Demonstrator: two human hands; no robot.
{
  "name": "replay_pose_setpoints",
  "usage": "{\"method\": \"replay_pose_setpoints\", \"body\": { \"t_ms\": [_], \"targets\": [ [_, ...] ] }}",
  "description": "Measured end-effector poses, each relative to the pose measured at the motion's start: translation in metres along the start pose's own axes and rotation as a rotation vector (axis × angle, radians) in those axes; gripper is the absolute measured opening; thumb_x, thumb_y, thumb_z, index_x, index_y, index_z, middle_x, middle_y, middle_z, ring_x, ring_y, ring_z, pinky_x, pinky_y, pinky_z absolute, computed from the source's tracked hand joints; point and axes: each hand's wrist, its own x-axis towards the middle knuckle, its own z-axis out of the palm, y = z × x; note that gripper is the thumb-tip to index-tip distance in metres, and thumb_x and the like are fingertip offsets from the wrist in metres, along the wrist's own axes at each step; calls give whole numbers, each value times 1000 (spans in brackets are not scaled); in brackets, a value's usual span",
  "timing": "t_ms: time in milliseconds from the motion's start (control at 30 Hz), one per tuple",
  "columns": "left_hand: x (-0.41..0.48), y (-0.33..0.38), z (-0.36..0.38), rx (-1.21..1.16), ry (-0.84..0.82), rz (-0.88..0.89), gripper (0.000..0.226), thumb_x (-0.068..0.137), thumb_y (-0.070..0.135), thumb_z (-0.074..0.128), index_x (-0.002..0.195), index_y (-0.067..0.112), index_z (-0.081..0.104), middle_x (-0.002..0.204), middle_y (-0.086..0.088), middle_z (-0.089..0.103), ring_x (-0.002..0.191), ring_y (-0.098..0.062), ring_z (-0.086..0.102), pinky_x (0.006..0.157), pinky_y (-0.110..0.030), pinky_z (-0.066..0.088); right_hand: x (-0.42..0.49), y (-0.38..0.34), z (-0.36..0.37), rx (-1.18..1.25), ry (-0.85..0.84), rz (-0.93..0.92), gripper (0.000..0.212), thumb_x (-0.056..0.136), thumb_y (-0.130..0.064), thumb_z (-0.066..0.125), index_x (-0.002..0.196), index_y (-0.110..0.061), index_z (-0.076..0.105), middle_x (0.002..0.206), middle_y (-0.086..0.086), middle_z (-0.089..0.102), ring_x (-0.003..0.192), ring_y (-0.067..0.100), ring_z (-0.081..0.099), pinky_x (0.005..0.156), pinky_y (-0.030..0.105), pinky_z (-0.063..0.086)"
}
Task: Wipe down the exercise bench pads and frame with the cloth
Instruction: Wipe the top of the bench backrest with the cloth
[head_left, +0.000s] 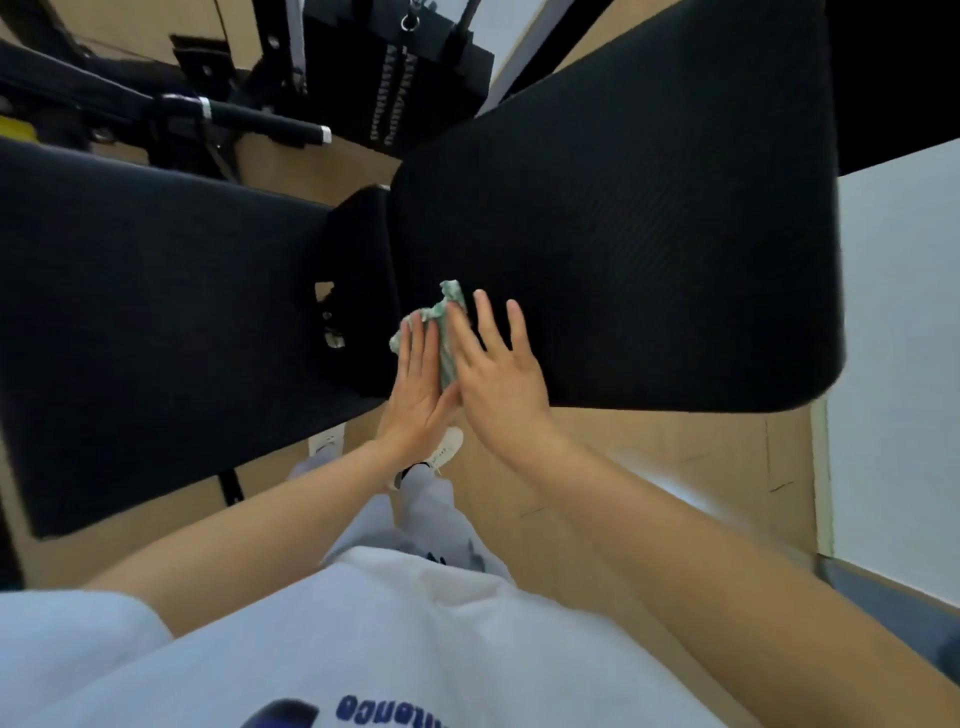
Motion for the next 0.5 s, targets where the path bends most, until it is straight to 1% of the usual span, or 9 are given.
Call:
{"method": "replay_pose_setpoints", "body": {
  "t_ms": [67,133,200,300,400,433,500],
  "targets": [
    [1,-5,-2,-60,14,-61,81,108,54,28,165,14,-14,173,-4,-22,159,-16,-24,132,-52,-1,13,-1,0,-54,-19,-53,87,101,-42,42,159,-6,-13,169,15,-13,155,41,-11,122,61,-7],
    [7,-2,-5,-101,31,-76,78,110,49,29,165,16,-14,173,-1,-22,159,-14,-23,132,-52,0,27,4,-5,-93,-29,-74,90,100,-45,42,159,-7,-15,169,16,-14,155,42,-12,124,61,-5],
    [21,0,-12,-114,43,-75,75,111,48,28,165,17,-14,173,-1,-22,159,-13,-24,132,-53,-1,43,14,-12,-130,-42,-81,94,98,-50,44,160,-9,-15,169,15,-16,155,42,-14,123,63,-6],
    [64,4,-34,-84,64,-77,75,110,52,24,165,18,-14,173,-3,-23,159,-16,-24,131,-53,-4,76,33,-27,-181,-28,-40,97,97,-57,44,160,-12,-13,169,13,-16,155,42,-14,120,64,-10],
    [123,15,-66,-55,78,-70,76,109,54,22,165,17,-14,172,-6,-24,159,-23,-25,129,-48,-12,117,59,-49,-203,15,28,96,96,-59,42,160,-12,-11,170,10,-13,156,40,-10,121,63,-7],
    [142,19,-78,-50,82,-69,75,109,54,22,165,17,-13,172,-6,-24,159,-25,-25,128,-47,-13,130,69,-57,-201,25,42,94,97,-58,40,160,-12,-10,171,9,-12,156,39,-9,122,62,-5],
    [170,24,-97,-58,82,-68,74,110,54,24,165,19,-11,174,-4,-20,160,-24,-20,128,-48,-9,150,86,-70,-179,28,63,87,98,-56,36,162,-14,-6,171,7,-7,157,37,-6,123,61,-2]
  ]
}}
